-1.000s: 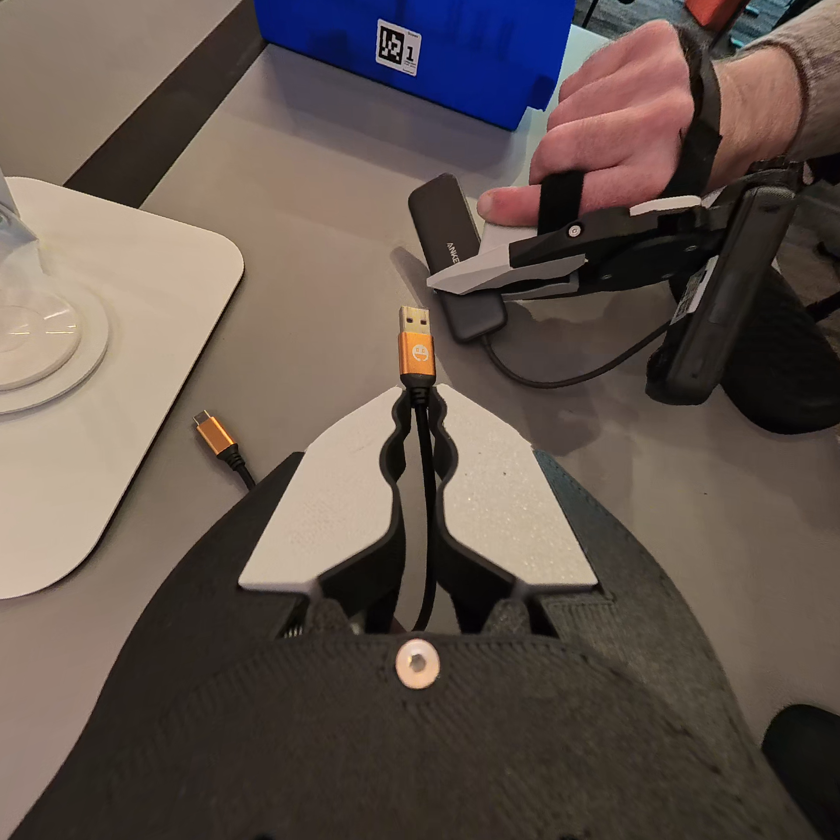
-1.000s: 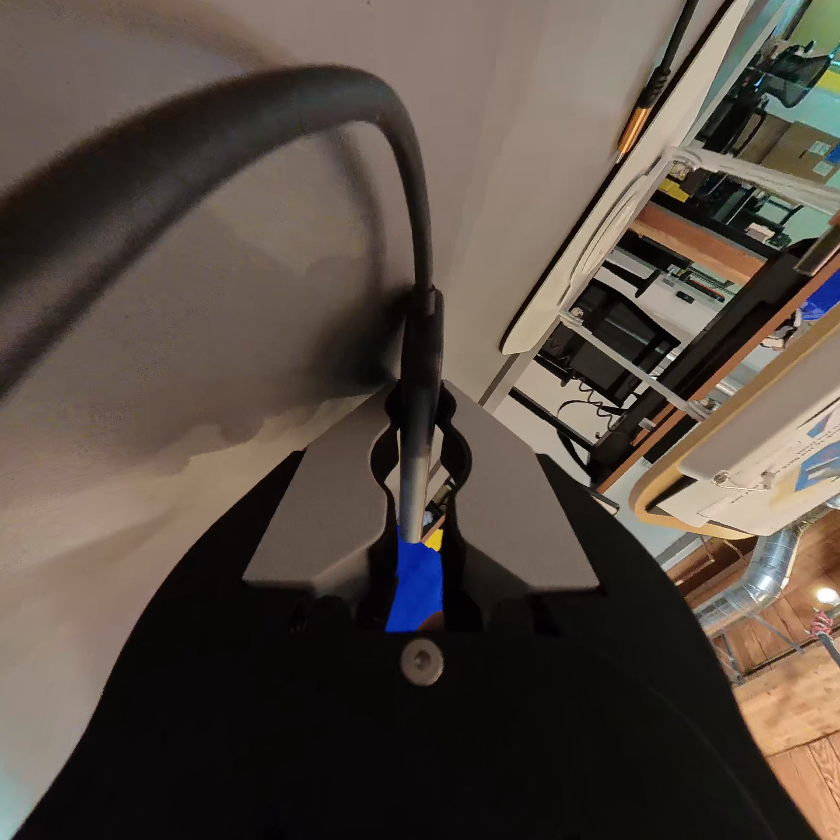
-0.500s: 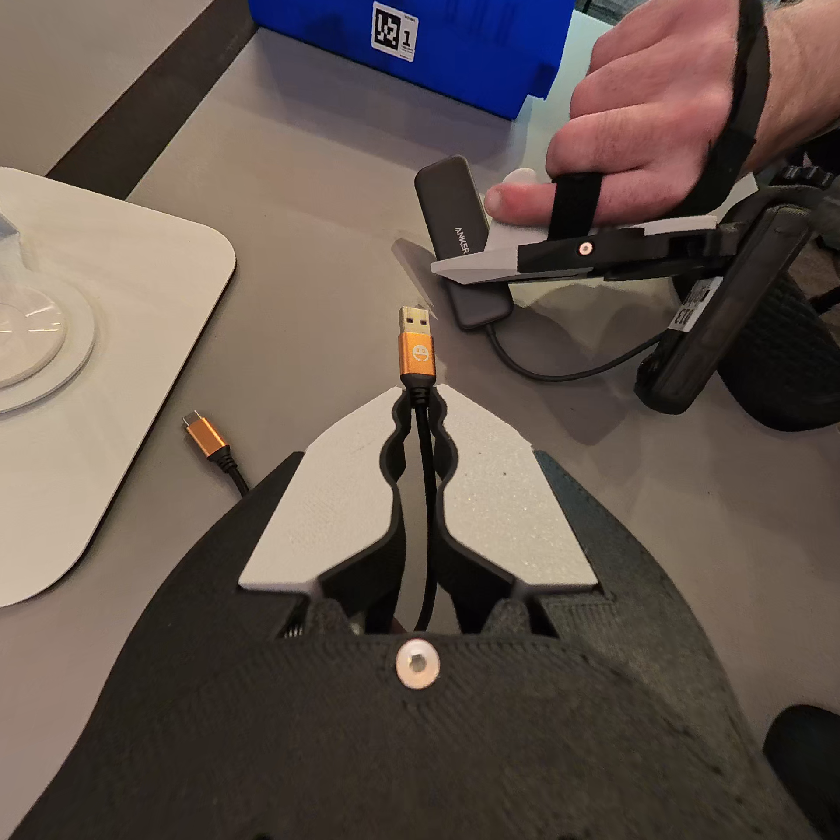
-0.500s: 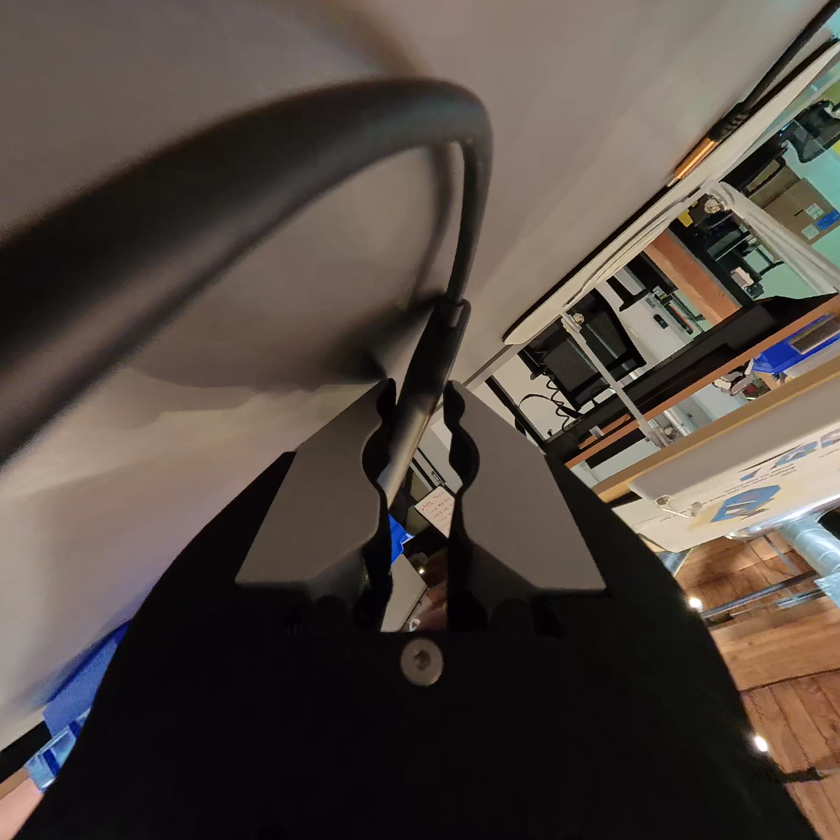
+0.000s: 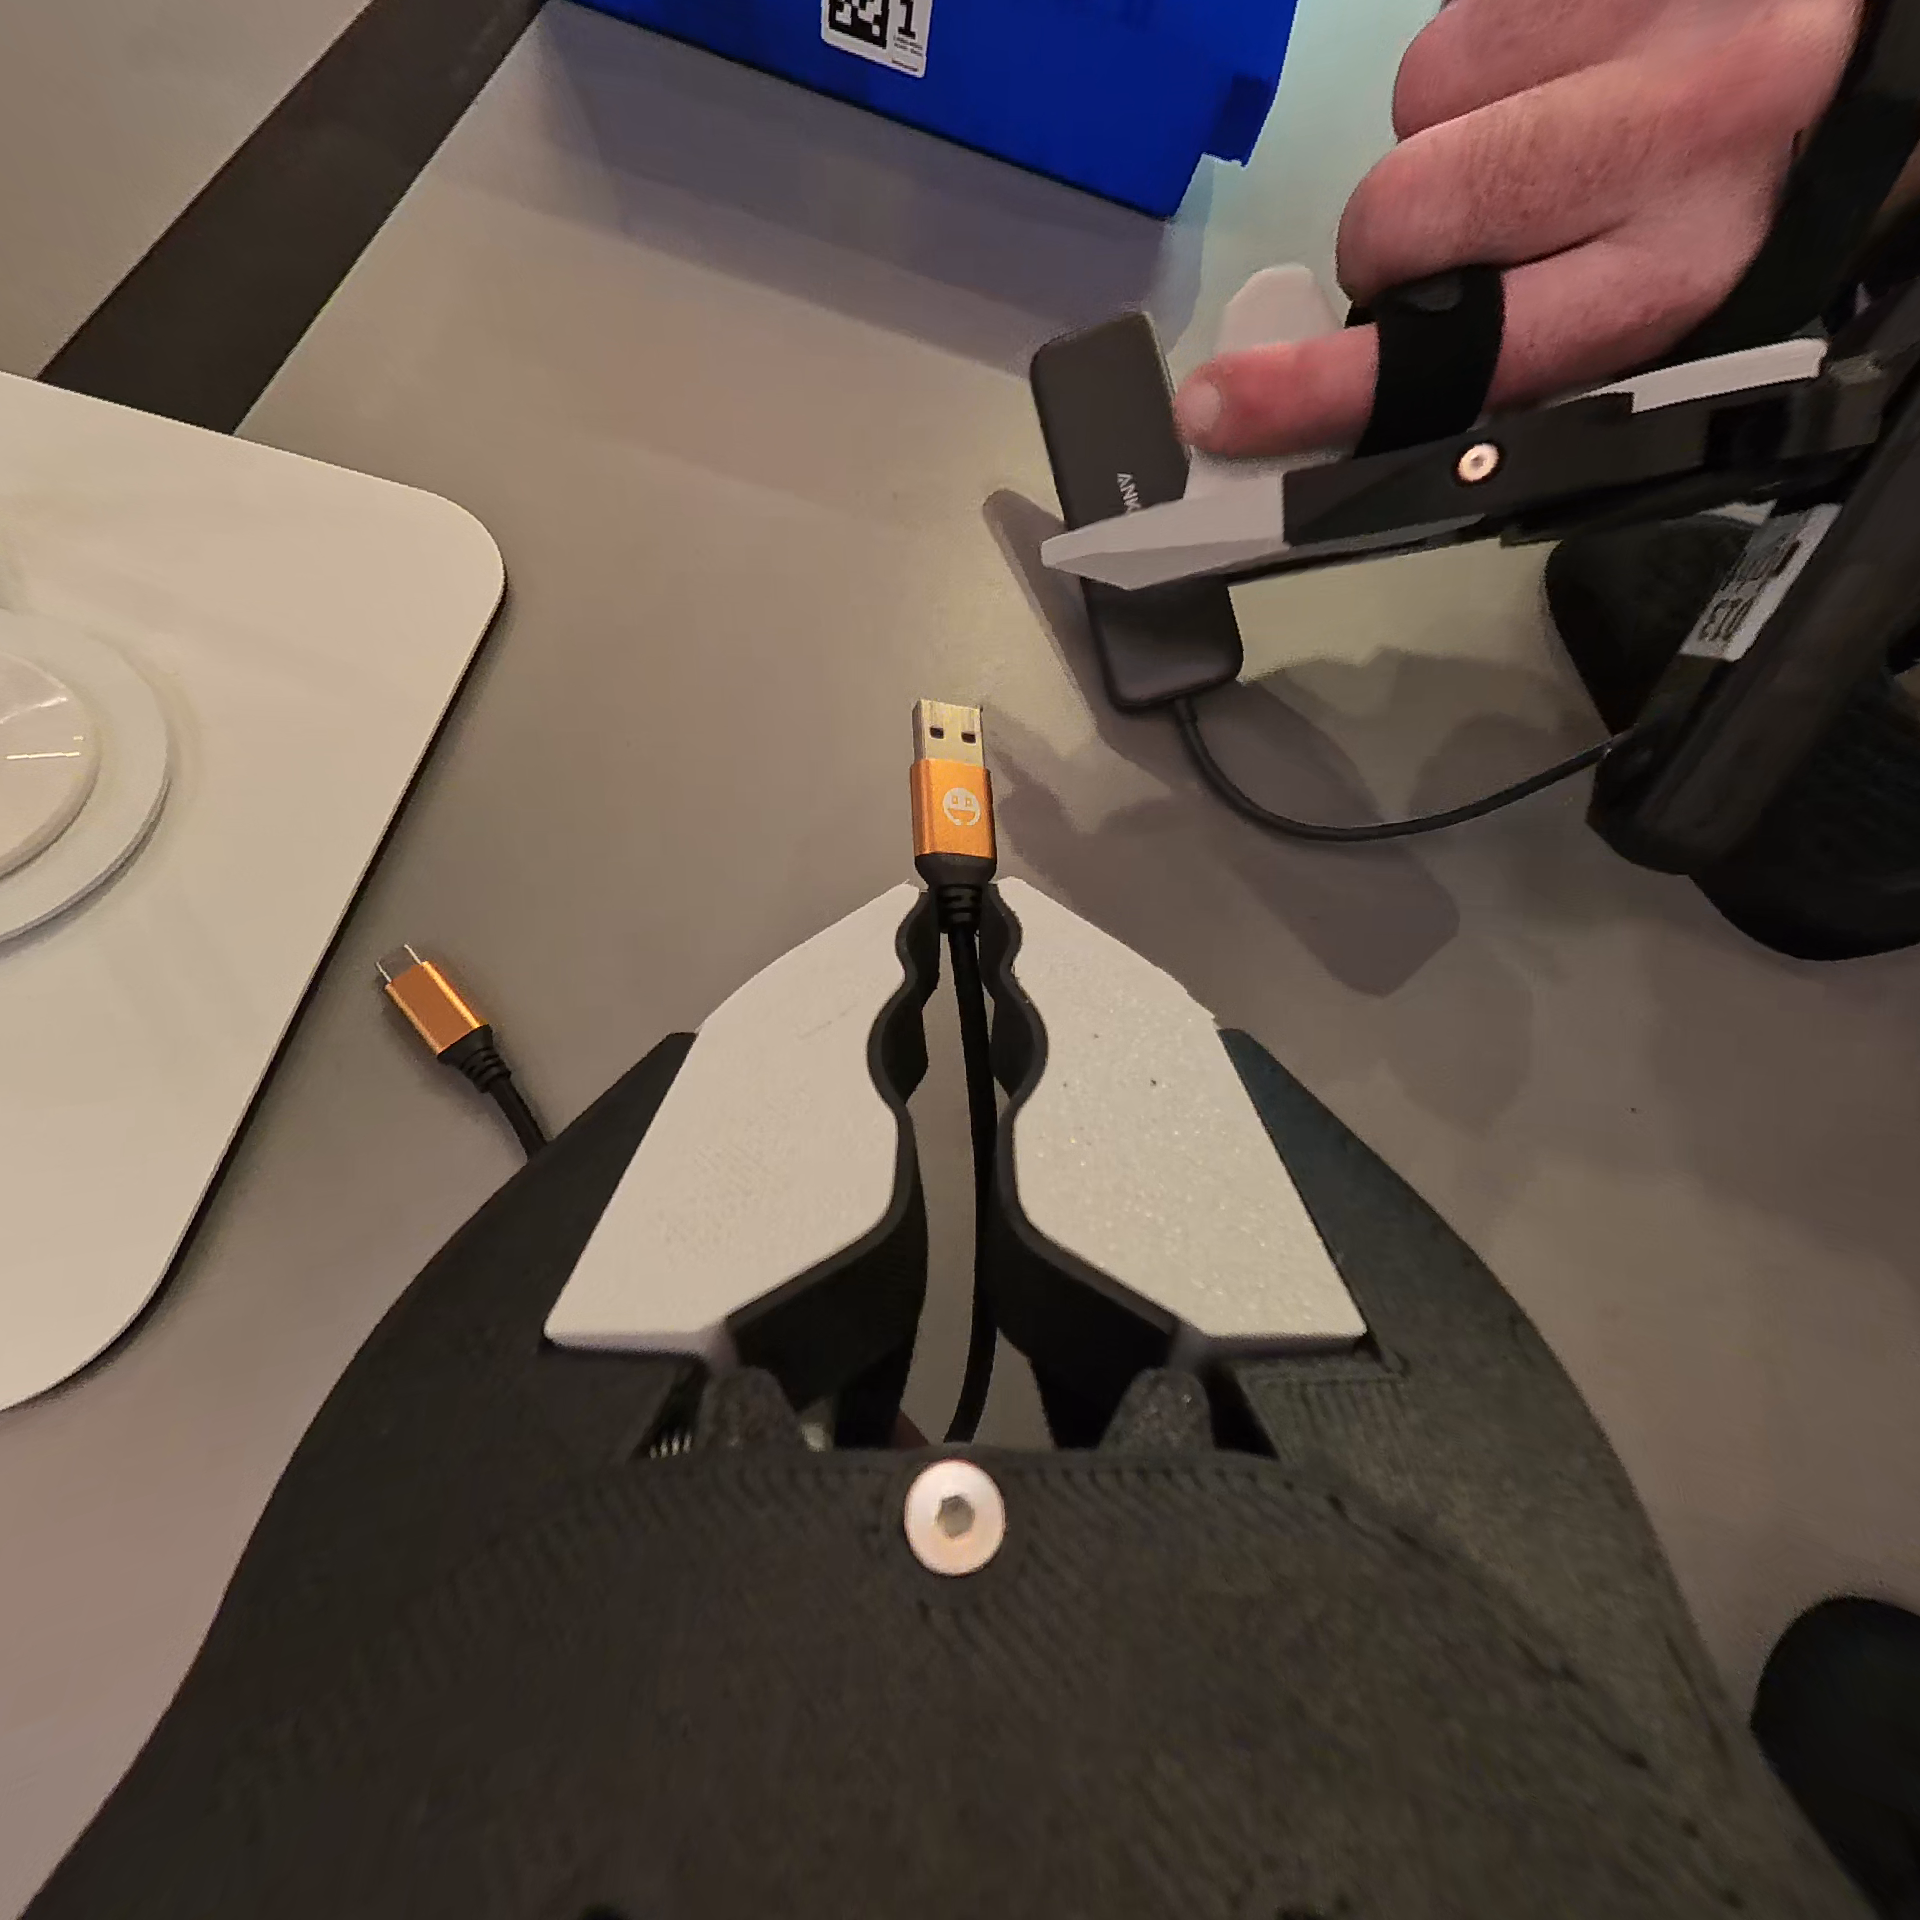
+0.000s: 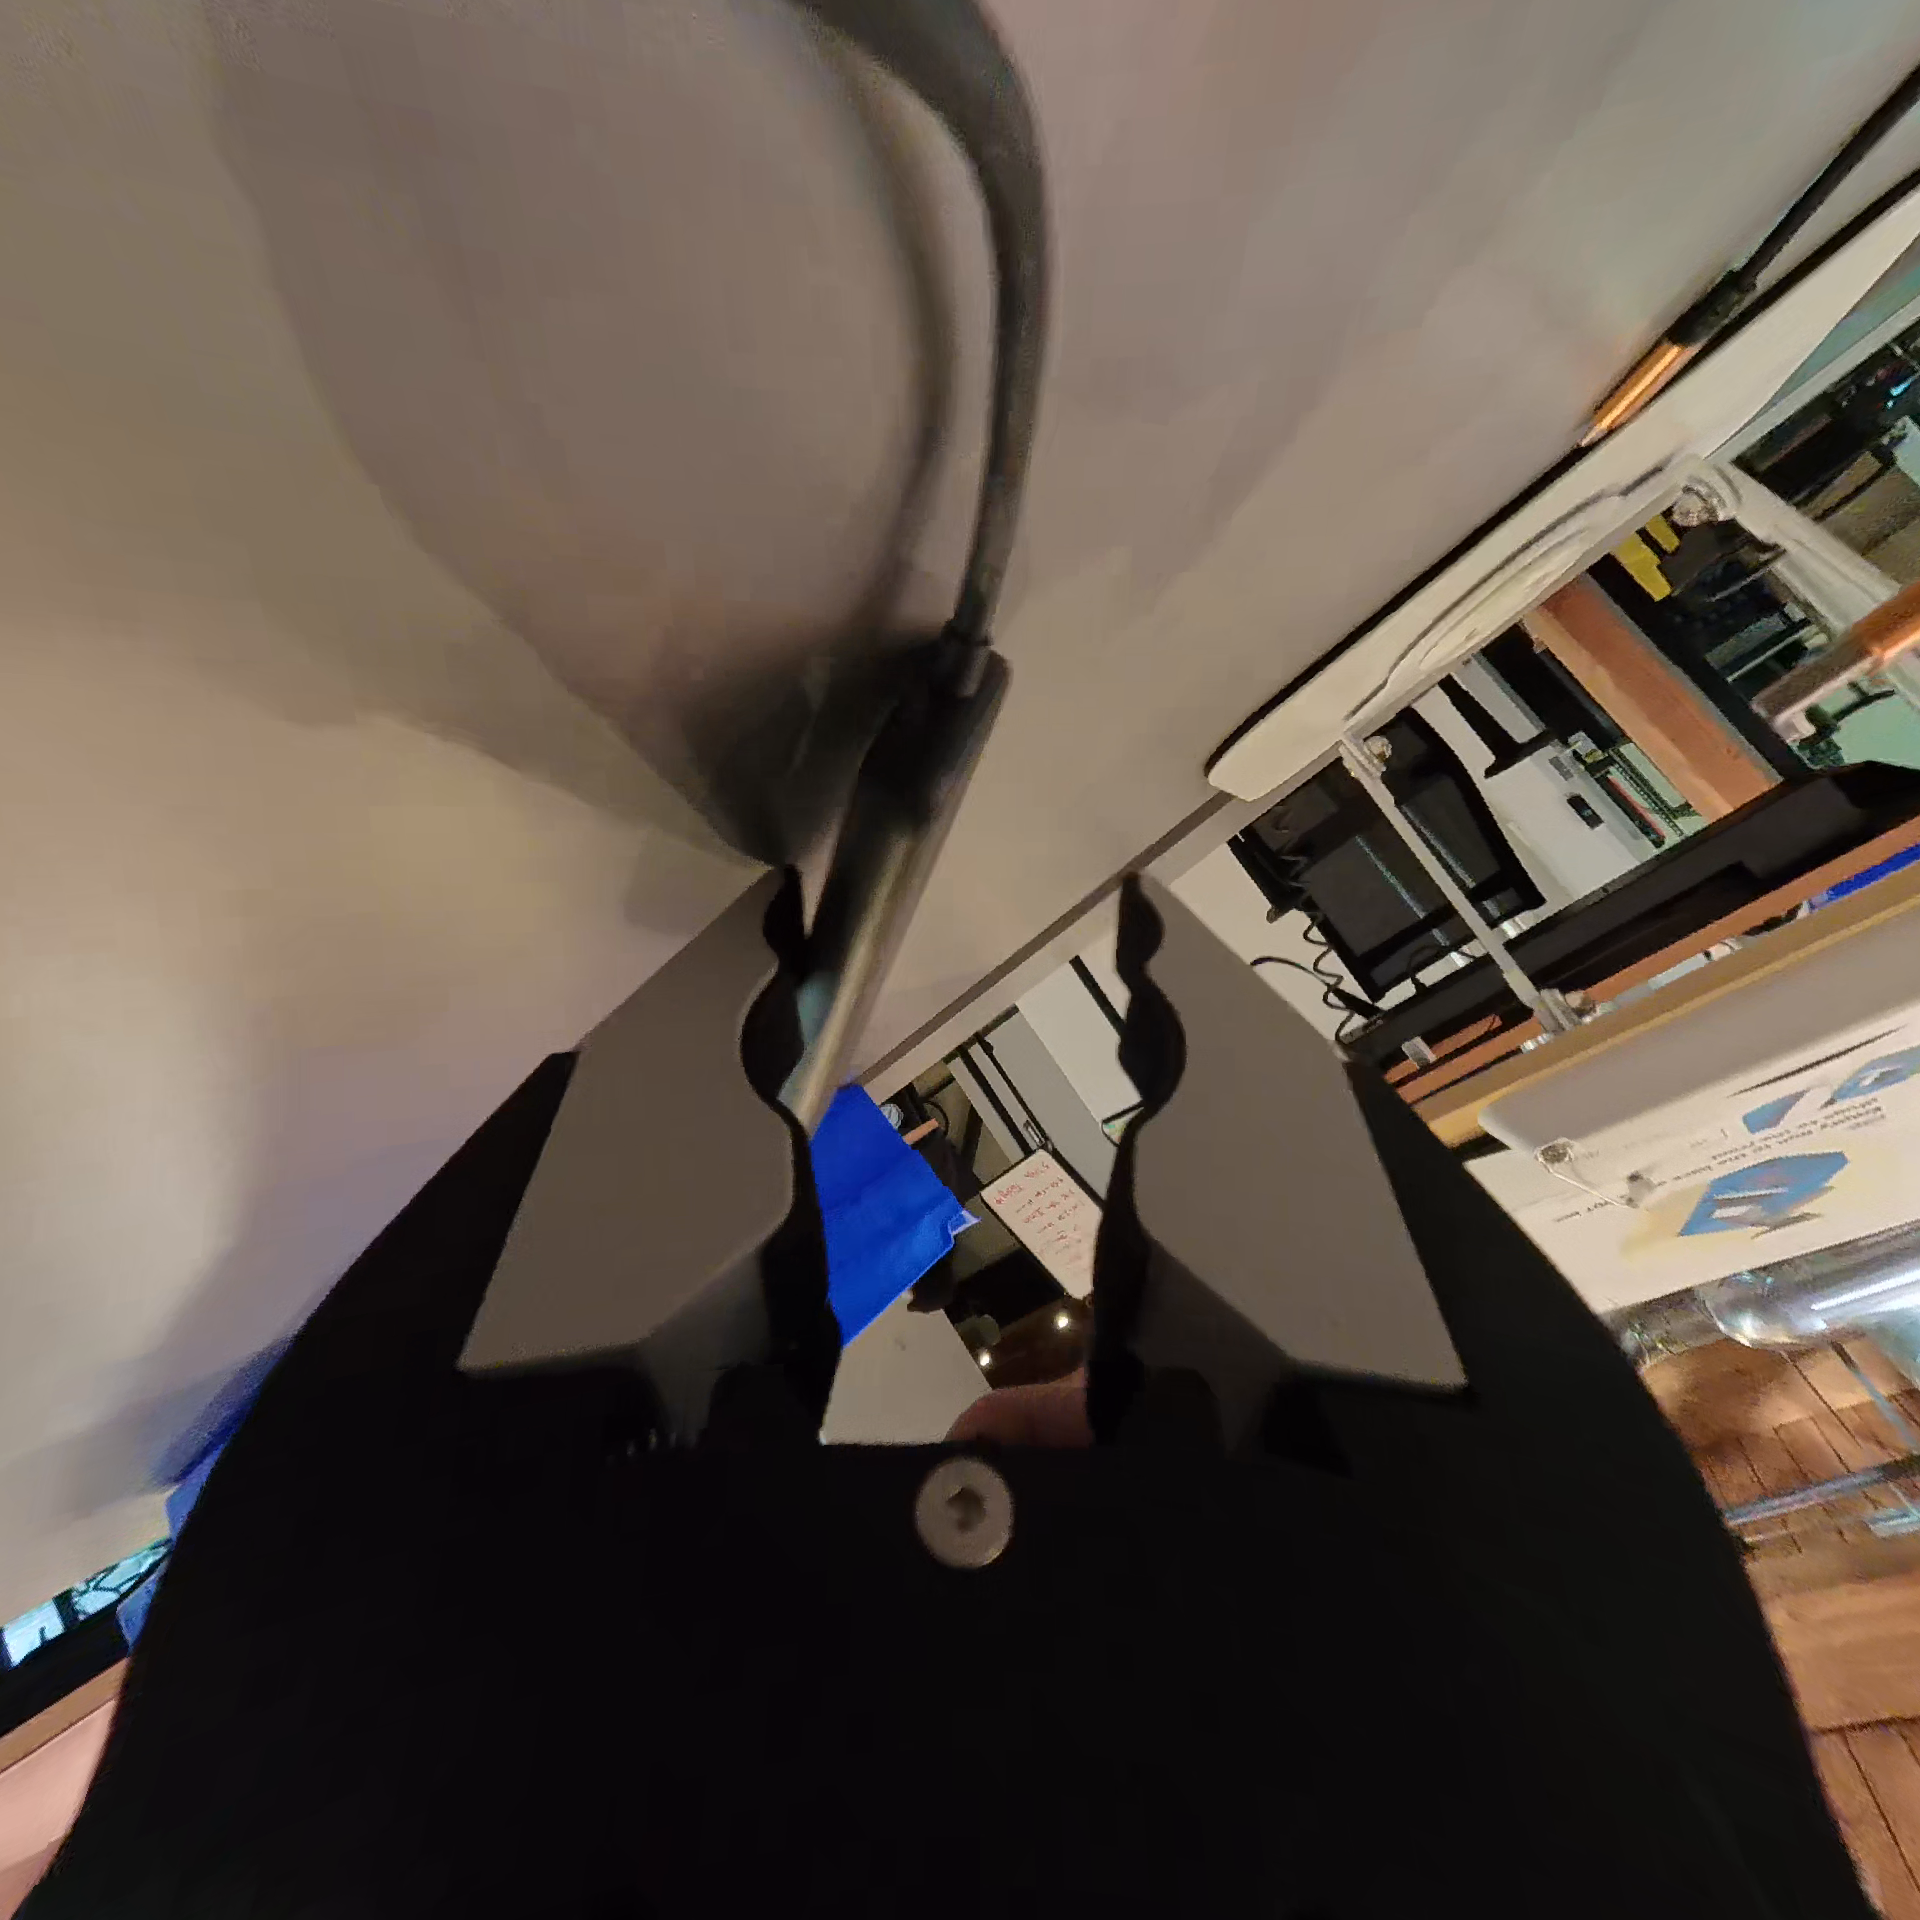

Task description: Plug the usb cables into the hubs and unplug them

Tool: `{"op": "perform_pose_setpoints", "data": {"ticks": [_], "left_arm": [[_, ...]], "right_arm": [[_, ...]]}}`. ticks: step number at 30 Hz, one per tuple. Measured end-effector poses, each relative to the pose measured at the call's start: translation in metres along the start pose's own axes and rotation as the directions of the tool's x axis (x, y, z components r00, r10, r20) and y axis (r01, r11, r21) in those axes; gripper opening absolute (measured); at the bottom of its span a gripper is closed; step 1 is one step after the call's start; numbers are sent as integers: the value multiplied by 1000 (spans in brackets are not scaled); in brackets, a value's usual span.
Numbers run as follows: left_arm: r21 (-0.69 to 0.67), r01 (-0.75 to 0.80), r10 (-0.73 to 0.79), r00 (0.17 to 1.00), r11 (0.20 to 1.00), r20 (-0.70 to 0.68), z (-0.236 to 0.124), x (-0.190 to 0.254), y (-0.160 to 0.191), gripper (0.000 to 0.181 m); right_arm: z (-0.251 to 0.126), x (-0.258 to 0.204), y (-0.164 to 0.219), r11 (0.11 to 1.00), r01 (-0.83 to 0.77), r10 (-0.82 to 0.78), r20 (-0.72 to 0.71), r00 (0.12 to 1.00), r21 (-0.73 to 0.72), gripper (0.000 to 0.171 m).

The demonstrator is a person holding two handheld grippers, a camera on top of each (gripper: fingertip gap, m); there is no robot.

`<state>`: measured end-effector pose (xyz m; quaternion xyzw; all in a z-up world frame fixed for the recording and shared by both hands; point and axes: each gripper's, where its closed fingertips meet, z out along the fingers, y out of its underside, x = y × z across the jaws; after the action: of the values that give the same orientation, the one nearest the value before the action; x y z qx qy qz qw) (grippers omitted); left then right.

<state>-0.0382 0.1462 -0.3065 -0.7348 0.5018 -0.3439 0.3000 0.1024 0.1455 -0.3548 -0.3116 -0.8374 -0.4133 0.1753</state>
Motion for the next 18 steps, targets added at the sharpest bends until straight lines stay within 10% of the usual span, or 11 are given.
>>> {"op": "perform_pose_setpoints", "data": {"ticks": [13,18], "left_arm": [[-18,-6,6,1000,1000,-8,5,2,2,7],[12,-12,13,999,1000,-51,3,10,-4,7]], "right_arm": [[-17,-24,13,998,-44,33,221,975,46,101],[-38,-11,11,934,-316,250,322,913,169,66]]}}
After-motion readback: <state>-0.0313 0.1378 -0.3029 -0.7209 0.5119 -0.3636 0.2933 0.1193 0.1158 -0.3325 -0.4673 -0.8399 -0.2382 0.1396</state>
